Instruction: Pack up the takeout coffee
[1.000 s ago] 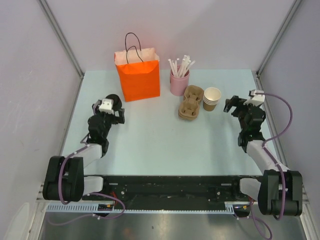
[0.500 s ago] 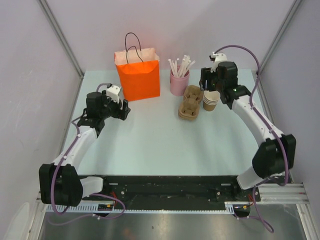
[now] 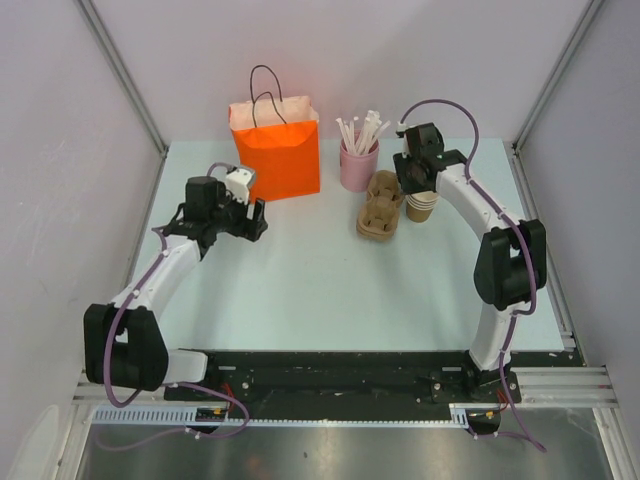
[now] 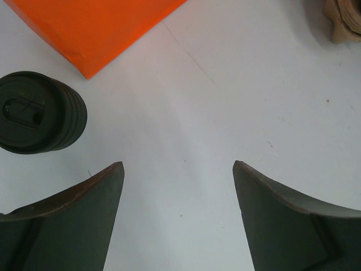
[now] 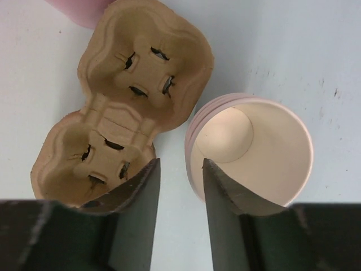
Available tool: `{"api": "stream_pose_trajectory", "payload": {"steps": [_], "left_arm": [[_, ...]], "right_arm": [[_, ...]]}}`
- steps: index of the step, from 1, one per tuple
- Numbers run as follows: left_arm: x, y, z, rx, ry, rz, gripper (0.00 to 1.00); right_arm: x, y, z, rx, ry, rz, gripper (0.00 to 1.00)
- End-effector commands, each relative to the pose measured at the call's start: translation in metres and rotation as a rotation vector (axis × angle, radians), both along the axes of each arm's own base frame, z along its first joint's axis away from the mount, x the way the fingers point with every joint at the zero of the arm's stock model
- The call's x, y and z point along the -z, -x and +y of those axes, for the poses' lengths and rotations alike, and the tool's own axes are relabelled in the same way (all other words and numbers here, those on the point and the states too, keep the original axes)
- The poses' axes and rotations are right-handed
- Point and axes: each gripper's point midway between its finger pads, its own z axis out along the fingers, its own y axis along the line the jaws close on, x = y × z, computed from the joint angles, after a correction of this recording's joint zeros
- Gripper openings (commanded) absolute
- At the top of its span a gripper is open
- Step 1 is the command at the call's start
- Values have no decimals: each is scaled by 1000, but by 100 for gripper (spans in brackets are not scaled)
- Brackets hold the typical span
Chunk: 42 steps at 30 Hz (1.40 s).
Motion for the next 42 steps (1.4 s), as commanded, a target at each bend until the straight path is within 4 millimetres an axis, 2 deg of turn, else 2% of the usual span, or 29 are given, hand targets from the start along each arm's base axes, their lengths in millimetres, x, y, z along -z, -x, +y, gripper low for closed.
{"api": "stream_pose_trajectory", "payload": {"steps": [1, 4, 12, 15, 19, 26, 31, 36, 42], "left_arm": [[-22, -10, -3, 33, -39, -70, 84], [-23, -10, -5, 45, -49, -77, 83], [-21, -10, -7, 55, -70, -81, 84], [-23, -9, -8, 62, -66, -84, 83], [-25, -9, -9, 66, -64, -90, 84], [-27, -9, -12, 80, -67, -95, 83], [-24, -5, -21, 107, -67, -86, 83], [-21, -2, -33, 147, -67, -81, 83], [-15, 1, -47, 189, -66, -65, 83]], "right_arm": [[-17, -10, -6, 17, 32, -45, 39], [-15, -11, -8, 21, 30, -48, 31], [-10, -13, -10, 14, 27, -36, 27], [-7, -13, -10, 9, 32, -29, 20], [-10, -12, -9, 2, 23, -31, 0], [-23, -2, -4, -31, 68, -50, 0], [-45, 8, -4, -49, 106, -82, 0], [-42, 13, -13, -62, 157, -63, 0], [-50, 16, -9, -92, 166, -79, 0]]}}
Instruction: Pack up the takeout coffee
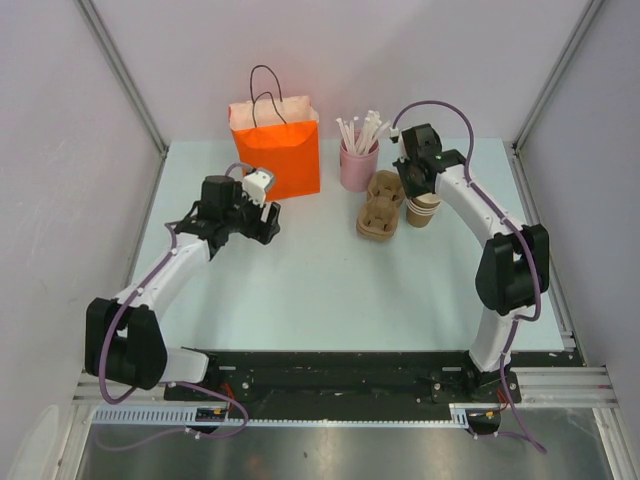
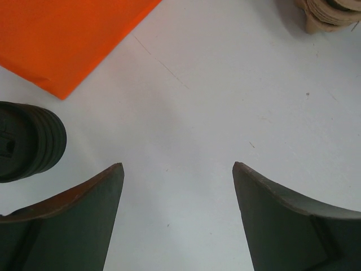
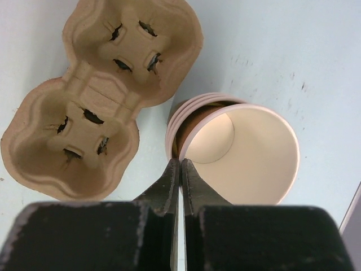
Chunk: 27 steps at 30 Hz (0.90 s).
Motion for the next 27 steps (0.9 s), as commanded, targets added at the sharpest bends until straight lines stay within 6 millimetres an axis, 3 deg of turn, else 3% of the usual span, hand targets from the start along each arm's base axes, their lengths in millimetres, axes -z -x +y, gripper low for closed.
{"api": "stream_pose_trajectory", "payload": {"steps": [1, 5, 11, 17, 19, 20, 22, 25, 26, 27], "left_arm": [[-16, -5, -18, 103, -16, -59, 83], [-17, -5, -25, 119, -3, -54, 83], [-28, -10, -26, 108, 10, -69, 84], [-37, -12, -24, 89, 9, -82, 86], [-39, -15, -15, 46, -20, -87, 86], [-45, -18, -11, 27, -26, -102, 86], [-48, -22, 0, -15, -43, -107, 86], [-55, -26, 22, -83, -57, -115, 86], [-56, -26, 27, -100, -57, -110, 86], [-56, -27, 38, -128, -60, -110, 86]], "right_arm": [[-42, -1, -2, -20, 11, -91, 0], [-52, 1, -6, -13, 37, -111, 0], [-109, 4, -6, -48, 137, -261, 0], [-173, 19, 24, -156, 96, -443, 0], [-186, 32, 50, -251, 47, -476, 0], [-187, 37, 62, -298, 20, -476, 0], [-178, 59, 106, -475, -49, -441, 0], [-146, 99, 164, -748, -68, -373, 0], [-121, 109, 177, -806, -58, -332, 0], [-114, 117, 188, -851, -64, -324, 0]]}}
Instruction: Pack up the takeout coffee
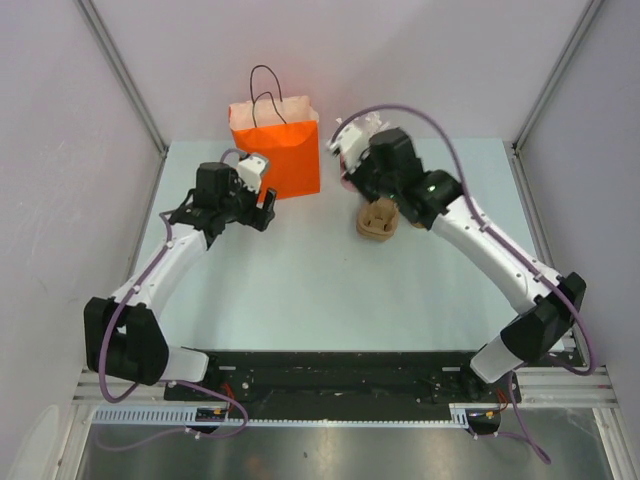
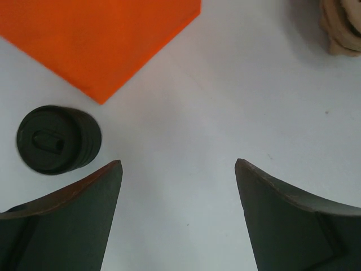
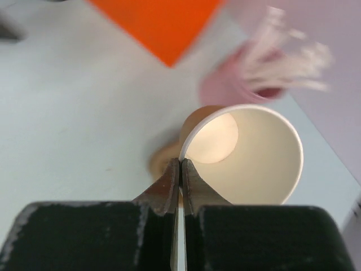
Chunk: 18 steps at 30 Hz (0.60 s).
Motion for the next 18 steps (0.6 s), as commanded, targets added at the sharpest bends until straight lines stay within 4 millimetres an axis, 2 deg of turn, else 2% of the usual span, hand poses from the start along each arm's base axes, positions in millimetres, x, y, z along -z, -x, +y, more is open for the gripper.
{"api": "stream_pose_trajectory", "payload": {"steps": [1, 5, 8, 9, 11, 12, 13, 15, 18], "left_arm": [[-29, -9, 39, -98, -36, -70, 86], [-23, -9, 66, -167, -54, -53, 87], [-16, -10, 87, -216, -61, -34, 87], [-14, -10, 95, -242, -64, -31, 87], [-8, -11, 103, -260, -72, -16, 87], [-7, -11, 104, -261, -73, -12, 87], [-3, -12, 114, -283, -77, -3, 87], [-1, -12, 117, -288, -84, 2, 86], [2, -12, 118, -278, -98, 3, 87]], "right_arm": [[55, 58, 80, -382, 70, 72, 0], [97, 81, 120, -518, 91, 164, 0], [116, 96, 142, -597, 70, 213, 0], [128, 96, 146, -598, 82, 232, 0], [140, 98, 155, -598, 101, 229, 0], [153, 98, 158, -600, 117, 248, 0], [158, 99, 161, -606, 118, 254, 0], [171, 104, 165, -624, 122, 287, 0], [180, 106, 167, -631, 125, 312, 0]]}}
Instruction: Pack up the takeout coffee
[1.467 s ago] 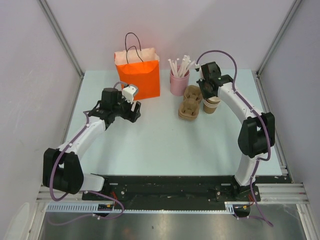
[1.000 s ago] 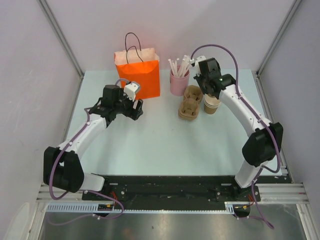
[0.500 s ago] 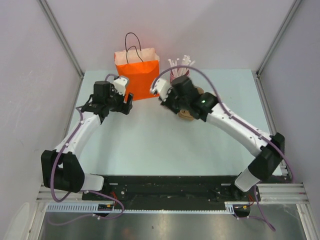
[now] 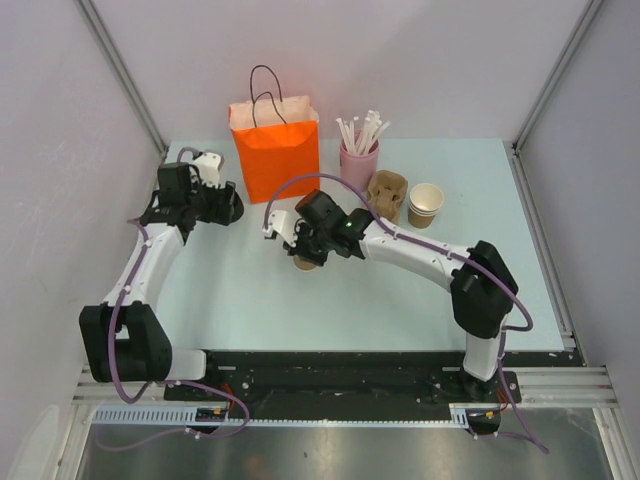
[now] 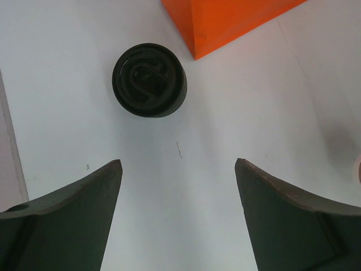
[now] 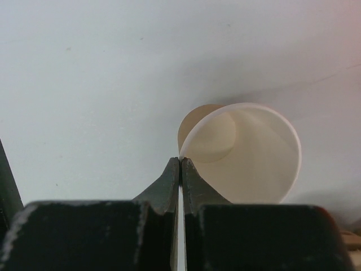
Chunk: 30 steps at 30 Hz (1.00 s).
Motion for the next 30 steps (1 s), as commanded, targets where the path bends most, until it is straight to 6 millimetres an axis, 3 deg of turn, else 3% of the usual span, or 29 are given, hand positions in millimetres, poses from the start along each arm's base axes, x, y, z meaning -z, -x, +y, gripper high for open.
{"api": "stream_pose_trajectory", "payload": {"steps": [1, 7, 11, 14, 23, 27, 30], "left_arm": [[0, -1, 6, 33, -53, -11, 87], [15, -8, 13, 24, -89, 30, 84], [21, -19, 13, 49, -115, 47, 76], [27, -31, 11, 121, -157, 50, 70], [38, -79, 9, 278, -299, 40, 60], [44, -90, 8, 315, -318, 45, 49], [49, -89, 7, 324, -309, 66, 49]], "right_arm": [[9, 3, 14, -31, -22, 13, 0], [26, 5, 9, -19, 40, 17, 4], [19, 7, 12, -22, 28, 0, 42], [8, 10, 17, -37, -7, -6, 53], [-39, 20, 23, -69, -120, -22, 70], [-53, 22, 19, -68, -144, -26, 72], [-59, 22, 15, -63, -149, -29, 72]]}}
